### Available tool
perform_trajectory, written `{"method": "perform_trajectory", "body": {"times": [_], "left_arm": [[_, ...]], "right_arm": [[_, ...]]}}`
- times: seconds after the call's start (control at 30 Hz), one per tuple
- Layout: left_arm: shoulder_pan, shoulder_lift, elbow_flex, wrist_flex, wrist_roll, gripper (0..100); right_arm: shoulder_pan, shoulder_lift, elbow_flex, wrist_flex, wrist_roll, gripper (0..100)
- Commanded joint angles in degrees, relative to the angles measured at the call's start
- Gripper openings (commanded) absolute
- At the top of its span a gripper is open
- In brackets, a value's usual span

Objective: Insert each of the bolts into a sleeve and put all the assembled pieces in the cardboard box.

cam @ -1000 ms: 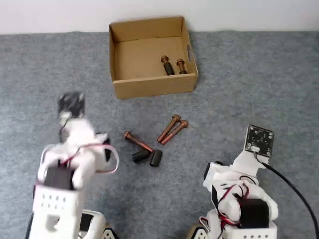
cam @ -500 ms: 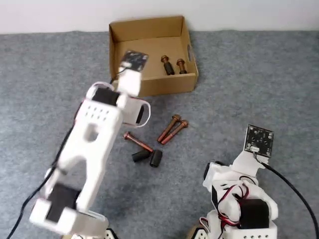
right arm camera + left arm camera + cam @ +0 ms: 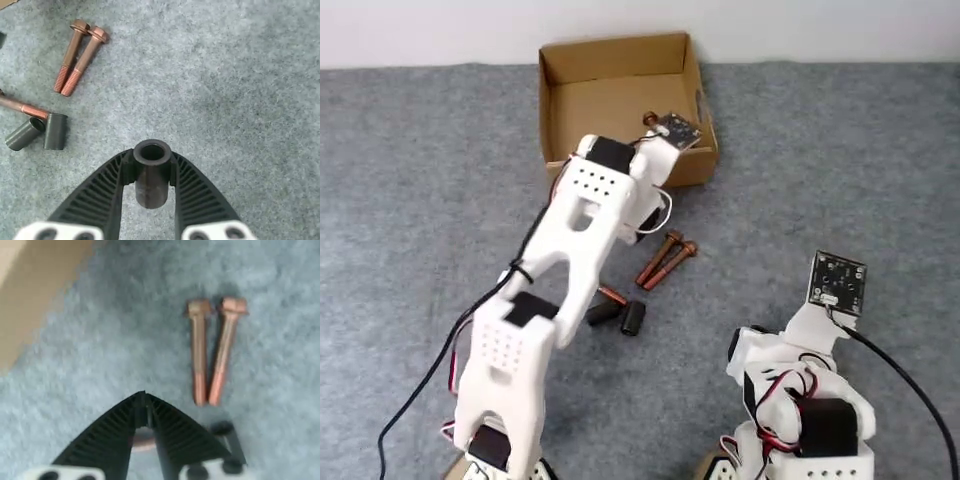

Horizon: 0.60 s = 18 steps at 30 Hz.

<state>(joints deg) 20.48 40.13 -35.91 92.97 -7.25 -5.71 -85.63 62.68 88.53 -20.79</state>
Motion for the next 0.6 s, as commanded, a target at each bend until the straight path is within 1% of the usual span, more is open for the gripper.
{"method": "perform_trajectory", "body": {"times": [0.0,0.1,0.27,0.47,0.57], "left_arm": [[0.79,4.66,-11.21,3.43,-3.16,6],[1.67,9.58,-18.68,5.45,-2.11,10],[2.73,15.21,-27.47,7.47,-2.20,11],[5.54,16.88,-28.44,7.38,-2.20,11],[5.80,18.20,-28.79,7.03,-2.20,11]], "right_arm": [[0.75,-0.13,-0.53,-1.27,0.44,0.8],[0.75,-0.13,-0.44,-1.27,0.44,0.8],[0.75,-0.13,-0.44,-1.27,0.44,0.8],[0.75,-0.13,-0.35,-1.27,0.44,0.8],[0.75,-0.13,-0.35,-1.36,0.44,0.8]]}}
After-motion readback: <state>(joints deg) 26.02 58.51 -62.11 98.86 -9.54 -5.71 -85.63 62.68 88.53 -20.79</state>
